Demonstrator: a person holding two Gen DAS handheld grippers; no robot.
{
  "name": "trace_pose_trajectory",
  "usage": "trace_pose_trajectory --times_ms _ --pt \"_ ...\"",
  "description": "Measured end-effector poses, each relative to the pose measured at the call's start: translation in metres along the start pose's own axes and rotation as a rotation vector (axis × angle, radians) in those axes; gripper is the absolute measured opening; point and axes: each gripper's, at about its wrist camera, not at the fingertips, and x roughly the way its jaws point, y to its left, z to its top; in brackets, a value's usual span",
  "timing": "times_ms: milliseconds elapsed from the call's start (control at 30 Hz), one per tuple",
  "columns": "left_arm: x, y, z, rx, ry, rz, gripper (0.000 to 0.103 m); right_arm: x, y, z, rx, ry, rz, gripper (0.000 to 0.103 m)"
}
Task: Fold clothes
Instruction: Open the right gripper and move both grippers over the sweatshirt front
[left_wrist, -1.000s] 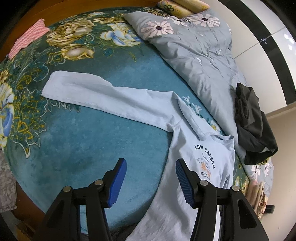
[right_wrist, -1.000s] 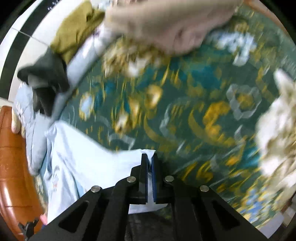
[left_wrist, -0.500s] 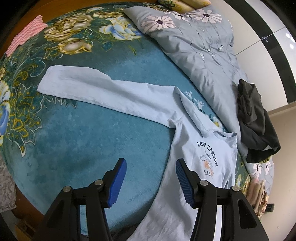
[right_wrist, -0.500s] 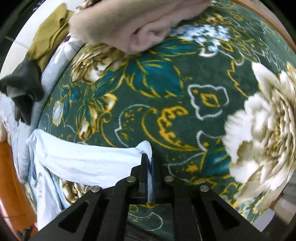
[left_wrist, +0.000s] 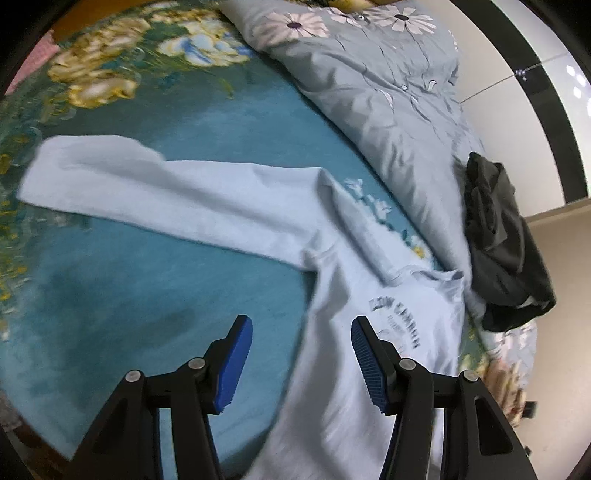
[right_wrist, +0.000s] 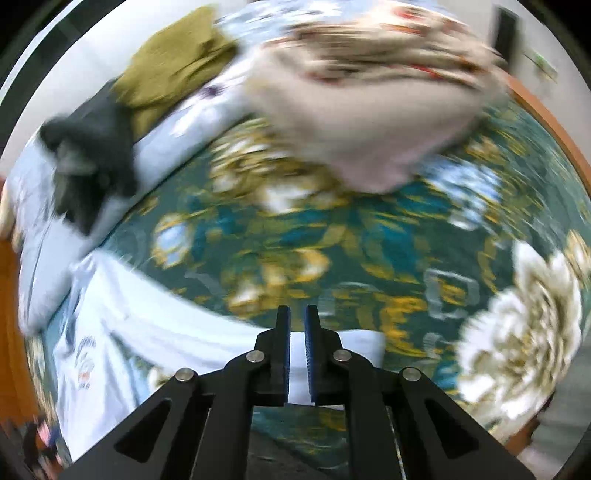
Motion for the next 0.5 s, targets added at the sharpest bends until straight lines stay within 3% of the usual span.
trace_pose_trajectory --times_ms 100,200,333,500 --pt "0.021 -0.016 0.017 -0.037 0.011 -0.092 0.060 0.017 0.050 0.001 -0.109 0.039 0.041 0.025" --pt "0.046 -0.035 0.034 -0.066 0.031 -0.161 0.060 0.031 0.101 0.010 -0.189 0.062 0.080 0.026" --pt "0.087 -0.065 0.052 -0.011 0.053 -0.139 0.060 0.045 0.159 0.021 -0.271 0.075 0.120 0.027" --pt "0.127 -0.068 0.053 -0.067 0.127 -0.147 0.058 0.068 0.221 0.023 -0.385 0.110 0.153 0.029"
